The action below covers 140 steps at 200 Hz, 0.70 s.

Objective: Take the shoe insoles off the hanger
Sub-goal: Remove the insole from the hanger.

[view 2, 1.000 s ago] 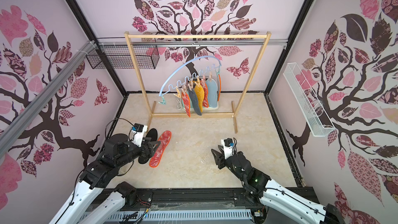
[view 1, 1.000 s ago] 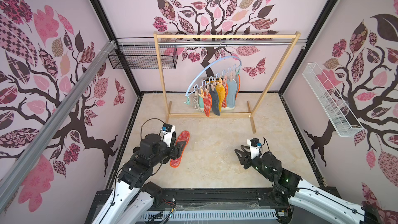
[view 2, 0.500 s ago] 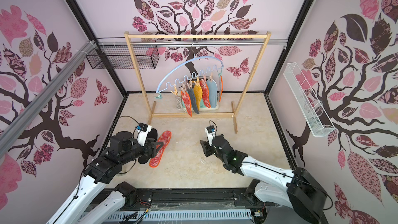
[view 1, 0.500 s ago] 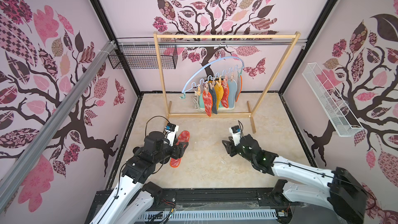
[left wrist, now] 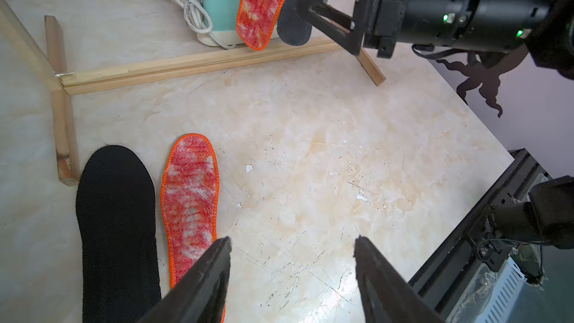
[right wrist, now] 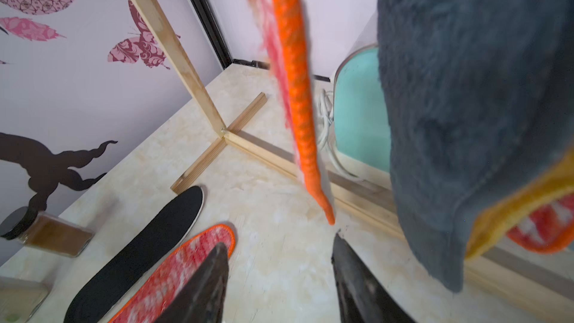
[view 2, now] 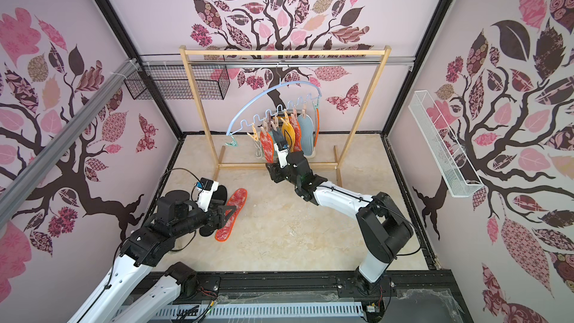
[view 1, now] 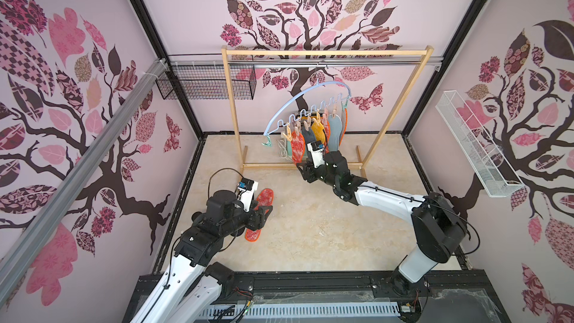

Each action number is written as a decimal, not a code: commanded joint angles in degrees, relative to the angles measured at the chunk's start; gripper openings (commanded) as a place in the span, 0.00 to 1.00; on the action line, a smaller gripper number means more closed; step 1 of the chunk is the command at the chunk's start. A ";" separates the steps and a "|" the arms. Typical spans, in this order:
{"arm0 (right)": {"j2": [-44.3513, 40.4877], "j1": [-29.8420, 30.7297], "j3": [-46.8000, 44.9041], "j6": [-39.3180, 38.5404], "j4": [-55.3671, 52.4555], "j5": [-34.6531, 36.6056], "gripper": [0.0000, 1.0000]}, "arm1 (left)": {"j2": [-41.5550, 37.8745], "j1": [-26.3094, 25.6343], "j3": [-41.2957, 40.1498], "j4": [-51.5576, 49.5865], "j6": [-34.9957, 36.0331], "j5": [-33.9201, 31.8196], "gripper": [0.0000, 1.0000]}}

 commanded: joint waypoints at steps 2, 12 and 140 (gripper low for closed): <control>3.40 -0.79 4.93 -1.95 0.28 -3.48 0.57 | -0.06 -0.21 0.32 1.38 0.65 0.93 0.67; 4.14 -1.01 5.81 -2.50 0.76 -3.98 0.57 | -0.23 -0.23 0.45 1.09 0.73 0.53 0.67; 11.78 -5.32 11.28 -3.35 6.03 -10.03 0.44 | -0.33 -0.24 0.37 1.20 0.75 -0.82 0.67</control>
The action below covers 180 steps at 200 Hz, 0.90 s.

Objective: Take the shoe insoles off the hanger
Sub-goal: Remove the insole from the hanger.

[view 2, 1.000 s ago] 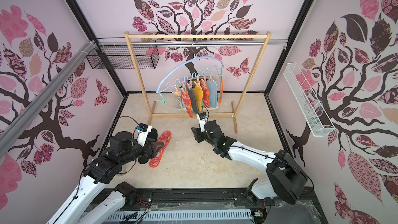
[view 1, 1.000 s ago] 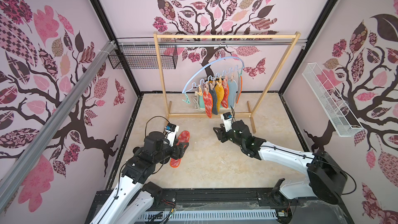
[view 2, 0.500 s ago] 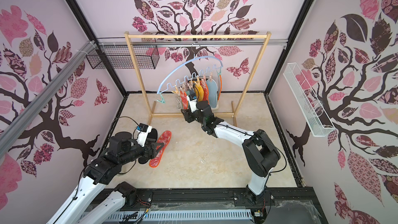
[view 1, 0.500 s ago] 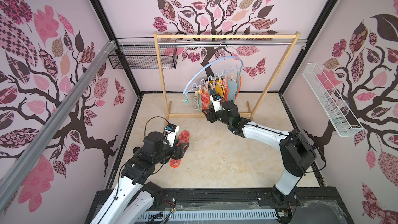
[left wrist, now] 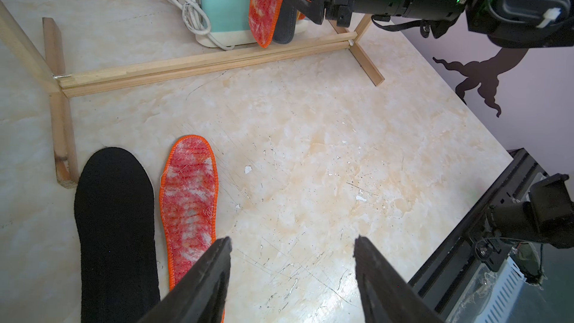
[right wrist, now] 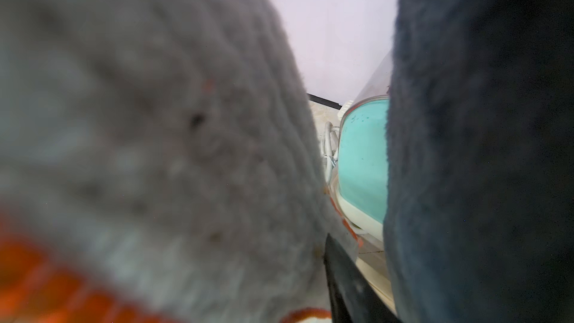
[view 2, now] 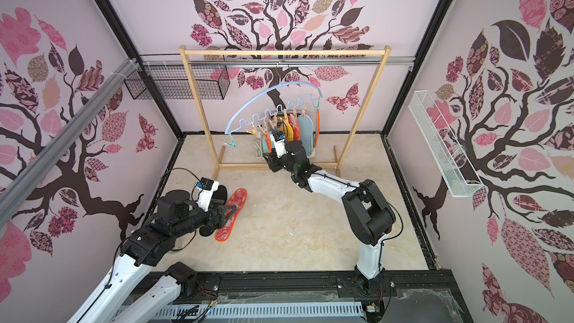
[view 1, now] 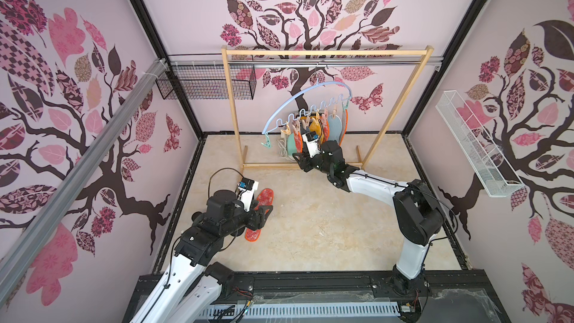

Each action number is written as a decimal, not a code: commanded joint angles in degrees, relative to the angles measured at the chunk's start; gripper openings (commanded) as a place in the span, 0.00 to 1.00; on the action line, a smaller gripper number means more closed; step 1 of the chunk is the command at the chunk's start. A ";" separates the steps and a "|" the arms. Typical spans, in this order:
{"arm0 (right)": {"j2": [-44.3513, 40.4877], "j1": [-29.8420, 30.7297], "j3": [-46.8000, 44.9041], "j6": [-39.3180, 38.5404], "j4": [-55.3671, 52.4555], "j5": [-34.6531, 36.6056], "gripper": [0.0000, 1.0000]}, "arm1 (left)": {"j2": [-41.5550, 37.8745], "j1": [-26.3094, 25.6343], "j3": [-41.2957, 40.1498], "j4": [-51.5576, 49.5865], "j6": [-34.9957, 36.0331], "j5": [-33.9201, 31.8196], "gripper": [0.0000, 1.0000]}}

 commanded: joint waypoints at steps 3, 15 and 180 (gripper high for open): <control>2.69 -0.83 3.00 0.37 2.54 -2.42 0.43 | -0.38 -0.15 0.37 0.89 0.66 -0.60 0.67; 3.18 -1.23 3.08 0.74 3.10 -2.93 0.38 | -0.32 -0.13 0.30 0.89 0.66 -0.68 0.67; -6.31 -1.81 -7.51 1.29 6.31 -12.70 0.00 | 1.85 0.15 1.07 1.53 0.02 -1.95 0.67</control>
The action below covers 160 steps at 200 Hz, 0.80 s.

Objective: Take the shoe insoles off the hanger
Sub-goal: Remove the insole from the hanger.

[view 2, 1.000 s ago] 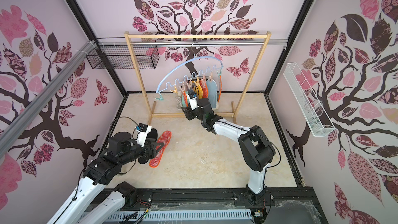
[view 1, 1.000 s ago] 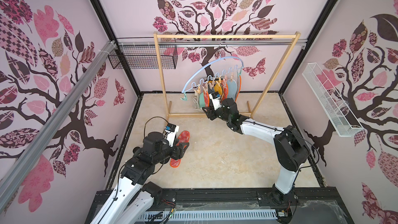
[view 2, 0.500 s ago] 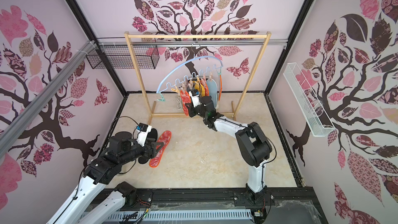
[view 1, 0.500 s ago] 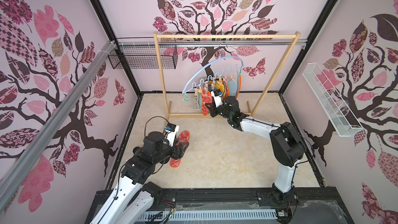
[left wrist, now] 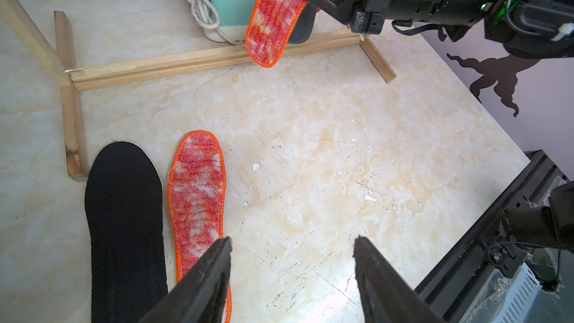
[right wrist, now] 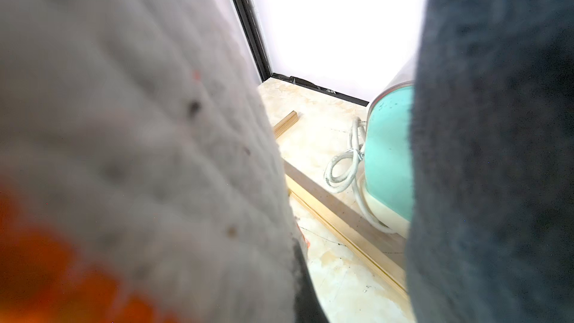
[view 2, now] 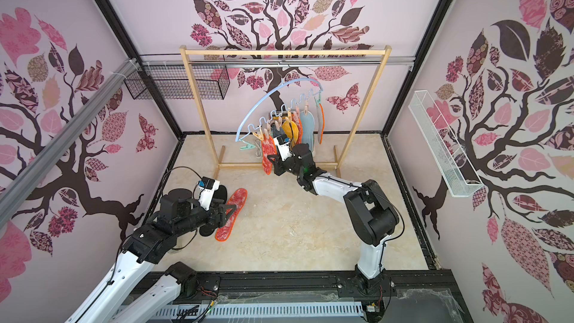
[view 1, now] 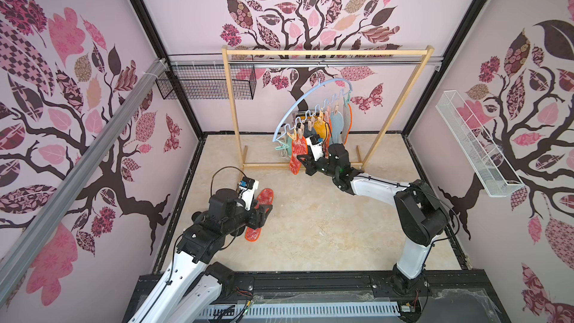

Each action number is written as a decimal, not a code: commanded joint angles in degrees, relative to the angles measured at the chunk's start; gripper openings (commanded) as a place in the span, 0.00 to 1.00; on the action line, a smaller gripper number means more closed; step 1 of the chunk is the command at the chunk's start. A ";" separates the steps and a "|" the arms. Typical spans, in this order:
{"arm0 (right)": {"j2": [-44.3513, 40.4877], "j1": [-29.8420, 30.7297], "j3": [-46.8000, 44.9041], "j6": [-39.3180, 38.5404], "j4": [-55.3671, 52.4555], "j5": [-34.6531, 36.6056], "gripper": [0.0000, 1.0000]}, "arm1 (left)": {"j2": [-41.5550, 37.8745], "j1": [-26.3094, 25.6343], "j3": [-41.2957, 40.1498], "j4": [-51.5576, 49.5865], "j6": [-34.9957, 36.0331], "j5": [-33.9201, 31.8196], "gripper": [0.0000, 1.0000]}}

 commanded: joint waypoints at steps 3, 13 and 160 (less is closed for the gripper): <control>-3.64 -0.15 -0.95 -0.24 -0.30 -2.53 0.00 | 0.32 0.16 1.16 1.74 -0.19 -0.44 0.67; -4.30 -0.21 -1.63 -0.11 -0.38 -2.77 0.00 | 0.71 0.17 1.50 2.52 -0.46 -0.48 0.67; -7.69 -3.48 -1.25 -0.84 -5.21 -16.62 0.00 | 33.20 13.32 29.42 17.75 -0.73 16.69 0.66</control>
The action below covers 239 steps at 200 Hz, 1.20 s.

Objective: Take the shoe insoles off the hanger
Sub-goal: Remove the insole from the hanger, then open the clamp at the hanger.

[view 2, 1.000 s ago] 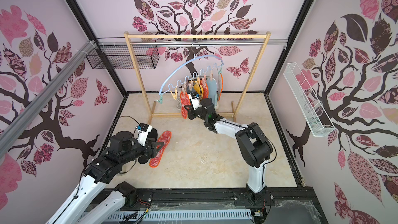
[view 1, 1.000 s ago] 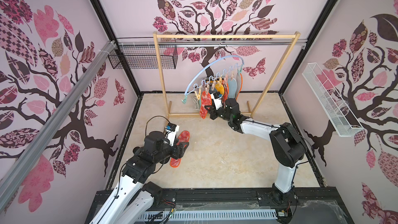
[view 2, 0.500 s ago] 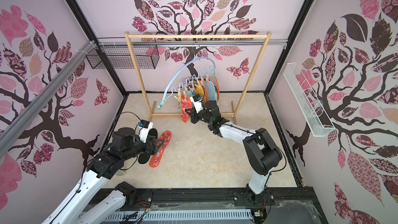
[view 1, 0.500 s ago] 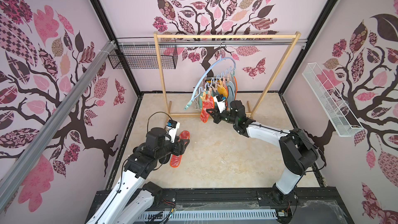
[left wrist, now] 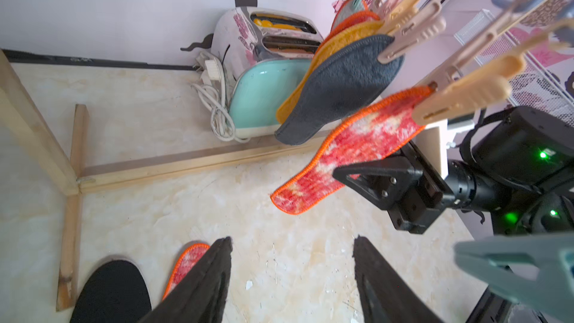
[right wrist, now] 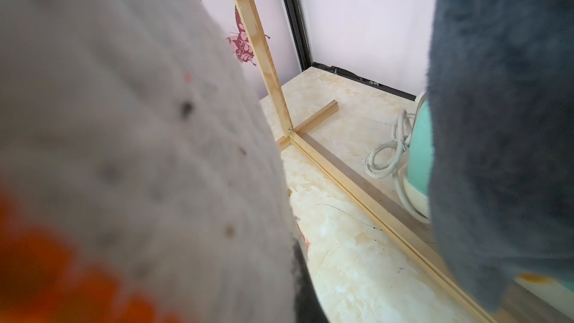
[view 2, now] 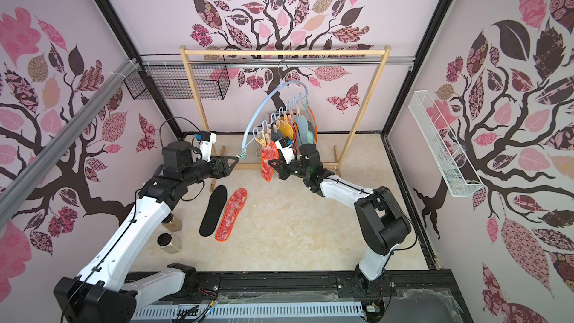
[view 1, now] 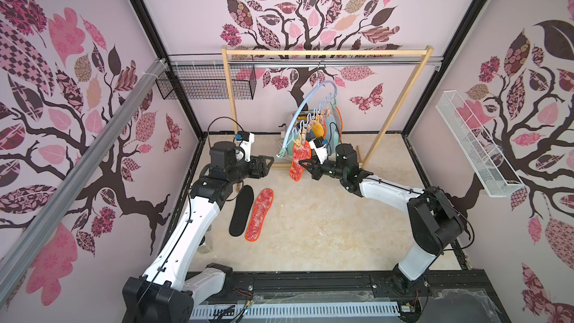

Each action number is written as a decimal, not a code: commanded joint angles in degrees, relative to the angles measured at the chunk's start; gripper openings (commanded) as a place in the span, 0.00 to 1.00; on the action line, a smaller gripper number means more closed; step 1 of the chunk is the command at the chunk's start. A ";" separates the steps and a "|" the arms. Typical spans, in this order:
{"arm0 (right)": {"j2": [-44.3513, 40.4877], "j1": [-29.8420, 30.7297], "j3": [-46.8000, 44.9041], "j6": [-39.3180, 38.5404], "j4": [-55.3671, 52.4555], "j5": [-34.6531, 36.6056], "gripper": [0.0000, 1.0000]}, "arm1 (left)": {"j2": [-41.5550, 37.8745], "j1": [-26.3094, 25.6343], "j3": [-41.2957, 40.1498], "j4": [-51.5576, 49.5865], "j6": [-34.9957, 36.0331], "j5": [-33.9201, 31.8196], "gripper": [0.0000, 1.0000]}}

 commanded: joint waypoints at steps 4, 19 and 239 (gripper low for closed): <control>-2.17 -0.97 2.16 0.50 -1.42 -4.64 0.00 | 5.13 0.09 6.37 3.48 4.59 5.41 0.65; -2.20 -1.08 2.42 0.48 -1.81 -5.82 0.00 | 9.28 0.33 9.29 4.33 6.18 7.23 0.65; -1.12 -1.79 4.61 0.71 -5.64 -9.07 0.00 | 30.46 -3.00 21.70 14.56 18.21 40.87 0.59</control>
